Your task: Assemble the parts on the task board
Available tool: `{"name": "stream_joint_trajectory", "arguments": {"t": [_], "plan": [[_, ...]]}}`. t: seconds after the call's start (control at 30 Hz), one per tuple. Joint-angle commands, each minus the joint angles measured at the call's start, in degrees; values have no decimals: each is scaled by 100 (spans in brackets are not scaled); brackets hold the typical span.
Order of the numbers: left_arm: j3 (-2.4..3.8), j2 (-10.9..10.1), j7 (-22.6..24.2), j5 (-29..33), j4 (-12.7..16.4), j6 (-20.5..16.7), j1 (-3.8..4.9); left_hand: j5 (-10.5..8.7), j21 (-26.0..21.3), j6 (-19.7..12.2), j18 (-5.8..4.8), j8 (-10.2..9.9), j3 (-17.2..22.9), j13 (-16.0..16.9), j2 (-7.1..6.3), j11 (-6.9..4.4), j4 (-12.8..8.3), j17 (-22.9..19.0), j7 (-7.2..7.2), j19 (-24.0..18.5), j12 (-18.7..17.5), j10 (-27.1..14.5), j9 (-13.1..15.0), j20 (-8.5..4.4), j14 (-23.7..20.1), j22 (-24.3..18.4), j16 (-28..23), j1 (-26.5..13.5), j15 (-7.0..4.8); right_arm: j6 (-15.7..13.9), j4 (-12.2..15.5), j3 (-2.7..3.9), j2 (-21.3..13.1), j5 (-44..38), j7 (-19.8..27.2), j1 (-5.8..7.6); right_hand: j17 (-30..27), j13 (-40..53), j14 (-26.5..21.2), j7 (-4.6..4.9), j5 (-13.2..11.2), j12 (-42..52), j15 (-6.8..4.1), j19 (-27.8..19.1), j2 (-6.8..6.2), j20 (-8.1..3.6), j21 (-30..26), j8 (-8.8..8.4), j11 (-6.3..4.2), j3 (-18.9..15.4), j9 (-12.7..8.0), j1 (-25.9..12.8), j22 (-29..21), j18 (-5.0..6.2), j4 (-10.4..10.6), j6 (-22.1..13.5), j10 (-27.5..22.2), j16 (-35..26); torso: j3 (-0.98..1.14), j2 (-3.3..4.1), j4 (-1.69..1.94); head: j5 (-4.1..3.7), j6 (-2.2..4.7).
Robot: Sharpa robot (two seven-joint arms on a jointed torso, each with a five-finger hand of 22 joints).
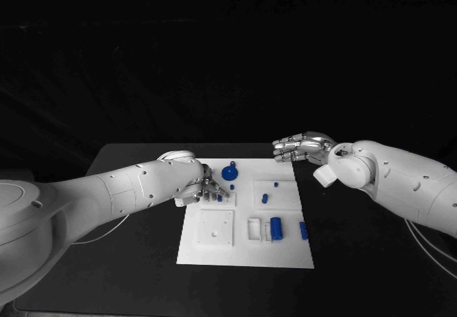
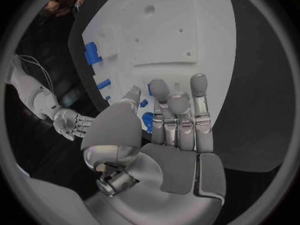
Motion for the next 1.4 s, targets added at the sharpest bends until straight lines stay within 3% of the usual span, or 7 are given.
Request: {"name": "stream_joint_trajectory", "arguments": {"t": [0.03, 0.33, 0.43, 0.47, 0.67, 0.93, 1.4], "plan": [[60, -57, 139, 53, 66, -126, 1, -24, -46, 57, -57, -52, -537, -24, -176, 6, 740, 7, 11, 22, 6, 260, -25, -43, -19, 88, -44, 455, -38, 113, -1, 1, -10, -34, 46, -11, 5, -7, -32, 7, 2, 5, 4, -2, -27, 2, -29, -11, 8, -30, -7, -7, -4, -4, 4, -24, -24, -12, 2, -1, 1, -4, 17], [483, -305, 156, 88, 369, -115, 81, -27, -70, 19, -64, -116, -603, -43, -246, 19, 783, -61, 30, 9, -15, 254, -73, -46, -55, 85, -120, 437, -38, 114, -44, 1, -40, -18, 63, -24, 5, -7, -35, 8, 7, 4, 4, 4, -21, 3, -29, -11, 8, -34, -7, -6, -4, -4, 9, -20, -26, -11, 3, -20, 35, 0, 76], [550, -371, 138, 141, 420, -73, 165, -6, -139, -217, -68, -216, -459, -90, 69, 58, 580, -137, 112, -66, -173, 165, -239, -40, -179, 61, -263, 669, -27, 112, -68, 1, -41, -14, 74, -26, 5, -7, -35, 11, 10, 5, 7, 20, -14, 3, -27, -10, 9, -29, -7, 2, -2, -4, 5, -15, -24, -10, 5, -24, 46, -7, 98], [573, -400, 130, 186, 418, -39, 217, 34, -294, -469, -66, -117, -680, -83, 421, 102, -10, -261, 202, -131, -372, 75, -1104, -10, -280, -6, -369, 560, 6, 104, -77, 1, -44, -12, 83, -26, 5, -7, -34, 9, 10, 6, 6, 30, -11, 3, -25, -10, 8, -27, -6, 4, -1, -3, 5, -13, -23, -10, 4, -24, 49, -6, 115], [608, -426, 126, 332, 177, 91, 367, 213, -588, -798, -52, 188, -1017, 10, 874, 178, -586, -491, 331, -130, -527, -76, -2724, 47, -457, -31, -333, 533, 65, 48, -93, 1, -67, -10, 121, -27, 6, -7, -24, 10, 20, 10, 3, 56, -9, 1, -23, -9, 3, -23, -5, 10, 1, -1, -1, 8, -11, -8, -2, -6, 16, 48, 152], [619, -324, 220, 423, -361, 107, 439, 297, -772, -1066, -53, 741, -1093, 53, 951, 177, -591, -628, 332, -46, -521, -92, -3019, 47, -491, 85, -229, 497, 60, 31, -49, 1, -150, -9, 157, -28, 5, -7, -19, 15, 83, 5, 3, 68, 2, 1, -24, -9, 3, -32, -5, -49, 1, -4, 40, 26, -4, -11, 0, 6, -1, 73, 226], [624, 76, 469, 419, -1378, 222, 470, 327, -814, -1294, 12, -15, -1143, 70, 1048, 271, -698, -672, 545, -41, -483, -156, -3872, 115, -526, 96, -192, 552, 130, -275, 204, 3, -393, -11, 304, 1, 6, -7, 12, 17, 262, 13, 0, 161, -7, -8, -13, -2, -10, -41, 0, -71, 7, 2, 55, 131, 36, -7, -69, 194, -85, 152, 397]]}}
